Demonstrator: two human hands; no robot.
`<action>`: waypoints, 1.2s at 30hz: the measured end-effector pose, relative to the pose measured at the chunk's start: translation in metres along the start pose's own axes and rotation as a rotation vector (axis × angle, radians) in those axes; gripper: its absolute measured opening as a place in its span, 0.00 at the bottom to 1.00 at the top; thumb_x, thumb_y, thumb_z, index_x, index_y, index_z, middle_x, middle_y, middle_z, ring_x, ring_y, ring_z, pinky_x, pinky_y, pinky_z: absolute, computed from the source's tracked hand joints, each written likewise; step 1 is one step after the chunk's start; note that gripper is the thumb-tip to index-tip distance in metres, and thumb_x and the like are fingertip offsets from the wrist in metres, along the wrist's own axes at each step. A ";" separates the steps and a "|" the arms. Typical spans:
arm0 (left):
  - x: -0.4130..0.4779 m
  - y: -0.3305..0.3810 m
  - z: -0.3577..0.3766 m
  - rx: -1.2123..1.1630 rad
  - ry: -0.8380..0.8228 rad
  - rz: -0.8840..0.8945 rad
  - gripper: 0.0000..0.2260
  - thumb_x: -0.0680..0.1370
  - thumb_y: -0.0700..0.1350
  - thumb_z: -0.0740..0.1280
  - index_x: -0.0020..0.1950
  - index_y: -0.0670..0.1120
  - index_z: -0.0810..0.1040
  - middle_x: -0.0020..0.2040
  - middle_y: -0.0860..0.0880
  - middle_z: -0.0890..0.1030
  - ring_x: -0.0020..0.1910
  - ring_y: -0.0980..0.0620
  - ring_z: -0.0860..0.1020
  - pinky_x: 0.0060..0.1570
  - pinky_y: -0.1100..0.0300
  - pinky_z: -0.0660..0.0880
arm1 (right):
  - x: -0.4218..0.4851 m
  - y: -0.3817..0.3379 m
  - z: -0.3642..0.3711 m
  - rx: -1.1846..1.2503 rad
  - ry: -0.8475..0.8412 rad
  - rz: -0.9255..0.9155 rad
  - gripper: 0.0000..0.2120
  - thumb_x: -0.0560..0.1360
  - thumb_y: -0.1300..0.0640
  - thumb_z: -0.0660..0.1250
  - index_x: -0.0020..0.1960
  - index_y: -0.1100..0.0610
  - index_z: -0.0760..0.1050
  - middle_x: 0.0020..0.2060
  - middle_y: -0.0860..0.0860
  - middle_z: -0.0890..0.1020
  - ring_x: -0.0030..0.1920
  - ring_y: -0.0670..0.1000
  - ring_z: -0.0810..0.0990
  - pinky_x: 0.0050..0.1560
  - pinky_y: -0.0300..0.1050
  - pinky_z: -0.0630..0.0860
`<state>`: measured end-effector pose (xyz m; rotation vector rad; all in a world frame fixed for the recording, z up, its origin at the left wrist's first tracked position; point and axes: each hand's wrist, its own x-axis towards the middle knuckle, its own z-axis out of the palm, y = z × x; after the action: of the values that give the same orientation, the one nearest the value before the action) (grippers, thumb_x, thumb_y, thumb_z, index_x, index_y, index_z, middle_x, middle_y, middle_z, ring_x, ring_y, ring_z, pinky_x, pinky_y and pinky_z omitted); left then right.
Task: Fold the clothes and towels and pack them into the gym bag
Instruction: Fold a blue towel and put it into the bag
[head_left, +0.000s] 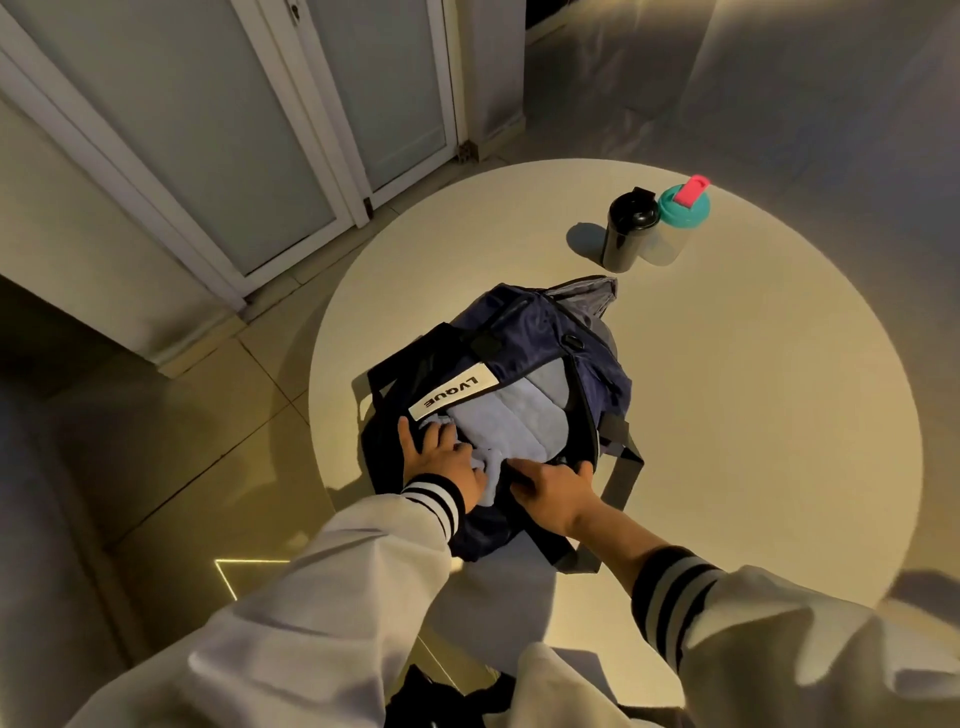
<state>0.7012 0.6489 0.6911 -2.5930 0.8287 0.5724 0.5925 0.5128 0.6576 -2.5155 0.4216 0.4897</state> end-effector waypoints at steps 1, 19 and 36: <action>-0.003 0.002 0.001 -0.020 0.054 0.015 0.21 0.81 0.59 0.53 0.70 0.54 0.71 0.75 0.49 0.63 0.75 0.44 0.56 0.74 0.35 0.42 | -0.001 -0.001 -0.002 -0.002 0.024 -0.018 0.16 0.83 0.48 0.54 0.67 0.42 0.72 0.55 0.49 0.82 0.58 0.55 0.76 0.58 0.55 0.55; -0.019 -0.011 0.026 -0.340 0.062 0.082 0.18 0.77 0.44 0.66 0.65 0.59 0.74 0.70 0.54 0.65 0.74 0.52 0.62 0.75 0.39 0.34 | 0.001 -0.017 0.003 0.338 0.047 -0.052 0.12 0.79 0.50 0.64 0.61 0.45 0.79 0.52 0.44 0.84 0.52 0.47 0.81 0.62 0.51 0.73; -0.032 0.022 0.031 -0.438 -0.003 0.253 0.21 0.78 0.66 0.60 0.65 0.57 0.76 0.71 0.57 0.69 0.73 0.49 0.60 0.76 0.44 0.43 | 0.018 0.017 -0.027 -0.083 0.210 0.039 0.16 0.79 0.49 0.58 0.62 0.48 0.78 0.56 0.49 0.80 0.63 0.54 0.73 0.72 0.59 0.56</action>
<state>0.6555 0.6611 0.6749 -2.8885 1.1499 0.9196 0.6085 0.4808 0.6634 -2.6547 0.5400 0.2630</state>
